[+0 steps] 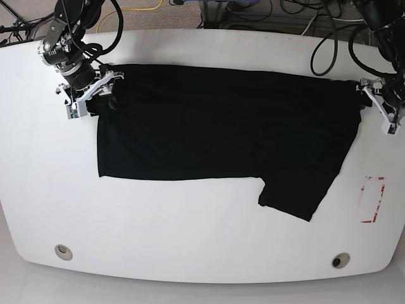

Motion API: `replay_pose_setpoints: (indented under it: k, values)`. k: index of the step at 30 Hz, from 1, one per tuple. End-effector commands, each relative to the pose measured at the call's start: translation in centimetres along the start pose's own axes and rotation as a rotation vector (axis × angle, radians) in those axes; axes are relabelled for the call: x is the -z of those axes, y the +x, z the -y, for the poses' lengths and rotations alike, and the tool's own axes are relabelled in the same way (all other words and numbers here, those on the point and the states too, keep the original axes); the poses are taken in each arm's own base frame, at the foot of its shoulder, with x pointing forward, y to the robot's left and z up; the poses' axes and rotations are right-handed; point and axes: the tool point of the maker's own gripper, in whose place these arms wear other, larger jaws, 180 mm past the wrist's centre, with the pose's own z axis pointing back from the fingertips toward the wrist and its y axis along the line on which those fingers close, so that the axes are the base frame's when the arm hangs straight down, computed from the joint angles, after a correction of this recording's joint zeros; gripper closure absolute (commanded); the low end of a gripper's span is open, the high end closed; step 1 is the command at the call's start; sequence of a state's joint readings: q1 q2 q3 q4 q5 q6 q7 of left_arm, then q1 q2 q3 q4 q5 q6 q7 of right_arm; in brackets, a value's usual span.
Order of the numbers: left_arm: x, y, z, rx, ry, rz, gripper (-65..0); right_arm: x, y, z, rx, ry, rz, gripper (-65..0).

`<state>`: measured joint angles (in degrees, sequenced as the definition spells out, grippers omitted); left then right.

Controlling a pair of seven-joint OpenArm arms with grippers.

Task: Fold the T-shirt properly
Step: 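Open both grippers and release the shirt edge, then reposition the right gripper at the shirt's corner beside the edge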

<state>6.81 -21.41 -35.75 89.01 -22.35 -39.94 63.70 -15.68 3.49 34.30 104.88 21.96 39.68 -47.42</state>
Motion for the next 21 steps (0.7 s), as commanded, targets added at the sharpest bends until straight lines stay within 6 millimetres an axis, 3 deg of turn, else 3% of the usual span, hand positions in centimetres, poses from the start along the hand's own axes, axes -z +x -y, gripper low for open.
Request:
replay_pose_setpoints:
  k: [1,4,13,18,21]
  values:
    - [-0.7,0.1,-0.7,0.021,0.017,0.005,-39.0,0.3,1.3,0.5,-0.014,-0.006,0.035,-34.1]
    - [-0.6,-0.6,-0.4,0.028,0.009,-0.013,-38.9,0.7,1.5,1.0,-0.028,-0.025,0.027,-33.9]
    - [-0.4,0.2,1.1,0.082,-0.012,-0.003,-38.3,2.2,2.0,2.7,-0.065,-0.086,-0.017,-34.1]
    - [-0.4,0.3,1.1,0.083,-0.01,-0.003,-38.3,3.5,1.3,3.8,-0.067,-0.114,-0.07,-34.1]
    - [-0.5,0.2,1.1,0.084,-0.01,-0.003,-38.3,3.3,1.0,4.9,-0.06,-0.14,-0.085,-34.1]
